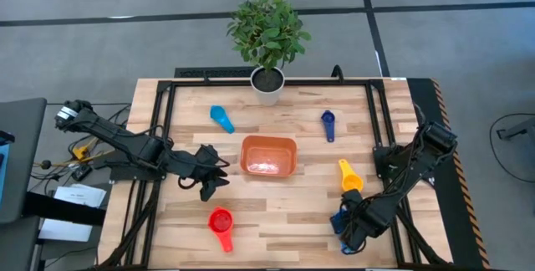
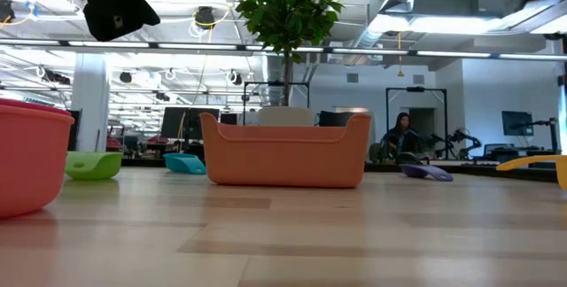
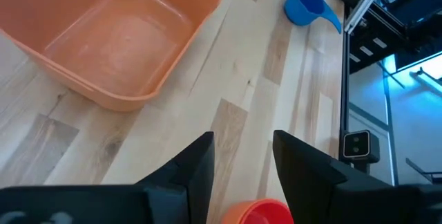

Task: Nest measuring cups in basket
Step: Stack the blue measuring cup on top of the red measuring cup

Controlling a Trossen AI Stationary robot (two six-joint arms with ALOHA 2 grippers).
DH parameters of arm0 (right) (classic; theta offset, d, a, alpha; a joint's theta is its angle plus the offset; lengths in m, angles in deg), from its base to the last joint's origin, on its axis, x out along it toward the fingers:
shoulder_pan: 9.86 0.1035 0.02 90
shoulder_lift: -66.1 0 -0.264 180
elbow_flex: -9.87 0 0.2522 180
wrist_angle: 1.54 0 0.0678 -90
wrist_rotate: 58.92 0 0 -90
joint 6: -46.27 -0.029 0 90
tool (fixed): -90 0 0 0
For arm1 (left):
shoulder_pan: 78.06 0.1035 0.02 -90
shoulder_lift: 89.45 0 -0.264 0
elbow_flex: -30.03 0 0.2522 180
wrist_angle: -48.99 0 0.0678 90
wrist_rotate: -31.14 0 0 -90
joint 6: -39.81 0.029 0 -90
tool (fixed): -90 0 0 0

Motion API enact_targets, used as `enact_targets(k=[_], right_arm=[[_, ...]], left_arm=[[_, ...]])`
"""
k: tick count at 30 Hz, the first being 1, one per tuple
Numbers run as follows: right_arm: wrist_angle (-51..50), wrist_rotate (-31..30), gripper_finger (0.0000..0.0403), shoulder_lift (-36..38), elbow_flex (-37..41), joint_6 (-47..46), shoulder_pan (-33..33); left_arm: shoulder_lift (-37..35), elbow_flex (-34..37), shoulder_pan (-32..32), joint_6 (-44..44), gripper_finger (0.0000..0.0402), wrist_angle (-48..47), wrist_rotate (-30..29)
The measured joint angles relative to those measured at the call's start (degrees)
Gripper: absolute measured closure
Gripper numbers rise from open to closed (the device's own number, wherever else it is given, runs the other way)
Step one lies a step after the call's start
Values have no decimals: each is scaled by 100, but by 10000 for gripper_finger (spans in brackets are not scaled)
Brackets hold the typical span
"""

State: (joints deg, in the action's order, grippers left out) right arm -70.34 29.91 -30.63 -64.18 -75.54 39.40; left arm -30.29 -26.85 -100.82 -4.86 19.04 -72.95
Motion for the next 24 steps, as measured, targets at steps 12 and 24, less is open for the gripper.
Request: enact_targets(k=[12,24], right_arm=[[340,-799,368,0,-306,80,-290],[835,-1544,387,-11,-898,1195,-1035]], left_arm=[[0,0,0,-155,264,-427,15],[-2,2,-17,-719,265,-879,240]])
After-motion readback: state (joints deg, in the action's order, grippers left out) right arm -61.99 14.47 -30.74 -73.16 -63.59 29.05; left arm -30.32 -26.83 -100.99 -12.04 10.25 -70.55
